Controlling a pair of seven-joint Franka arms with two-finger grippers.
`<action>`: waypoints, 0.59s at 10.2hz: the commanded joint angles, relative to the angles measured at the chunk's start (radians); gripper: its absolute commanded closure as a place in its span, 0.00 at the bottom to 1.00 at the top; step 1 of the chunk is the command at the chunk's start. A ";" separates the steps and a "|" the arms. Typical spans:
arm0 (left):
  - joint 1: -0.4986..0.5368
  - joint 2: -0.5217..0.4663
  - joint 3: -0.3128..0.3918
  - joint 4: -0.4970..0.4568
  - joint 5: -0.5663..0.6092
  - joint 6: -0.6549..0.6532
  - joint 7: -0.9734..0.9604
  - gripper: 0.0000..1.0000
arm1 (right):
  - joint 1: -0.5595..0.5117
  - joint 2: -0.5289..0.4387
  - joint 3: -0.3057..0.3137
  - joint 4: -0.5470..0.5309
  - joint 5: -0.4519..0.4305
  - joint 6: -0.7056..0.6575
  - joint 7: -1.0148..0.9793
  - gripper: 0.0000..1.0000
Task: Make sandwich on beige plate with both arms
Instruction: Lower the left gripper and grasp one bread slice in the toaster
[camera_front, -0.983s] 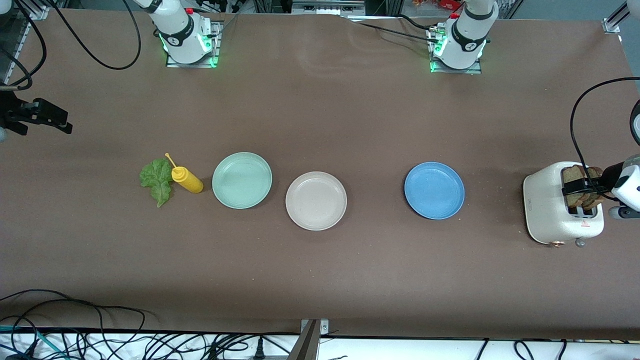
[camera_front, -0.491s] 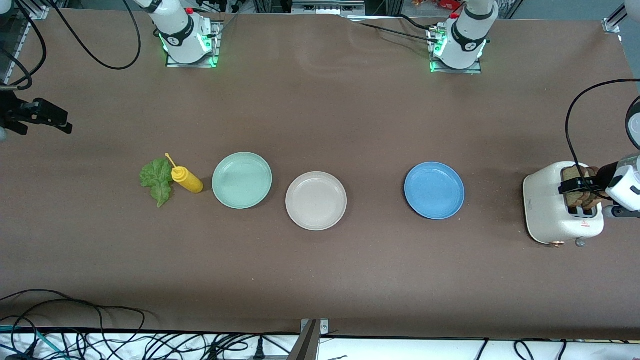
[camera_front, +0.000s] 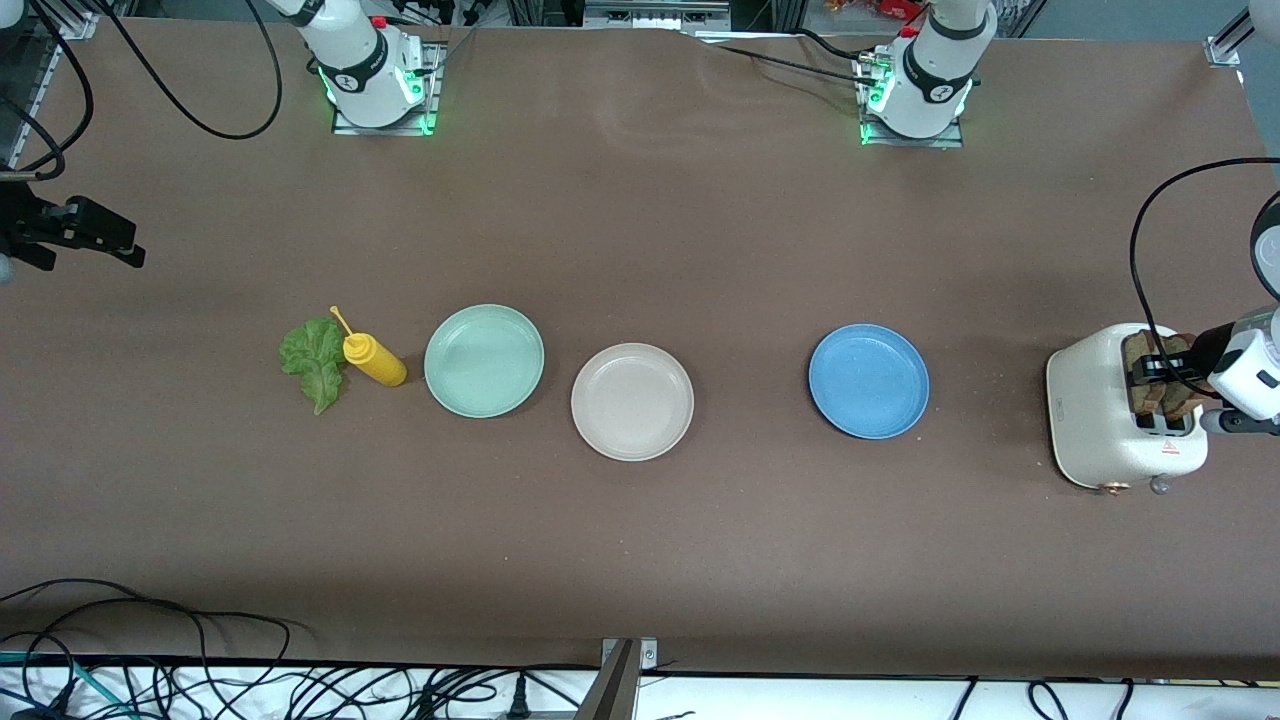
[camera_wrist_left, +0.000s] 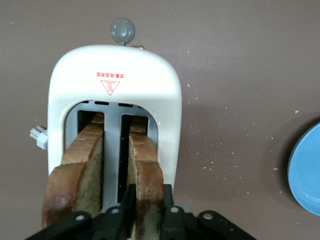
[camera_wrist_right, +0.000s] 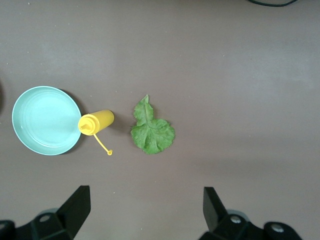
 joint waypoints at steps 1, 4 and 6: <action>0.010 -0.014 -0.008 -0.009 0.051 -0.007 0.048 0.96 | 0.002 -0.002 -0.002 0.005 0.005 -0.011 0.006 0.00; 0.010 -0.016 -0.011 0.009 0.117 -0.007 0.058 1.00 | 0.003 -0.002 0.000 0.005 0.005 -0.011 0.006 0.00; 0.005 -0.017 -0.015 0.095 0.125 -0.085 0.059 1.00 | 0.003 -0.002 0.000 0.005 0.005 -0.011 0.006 0.00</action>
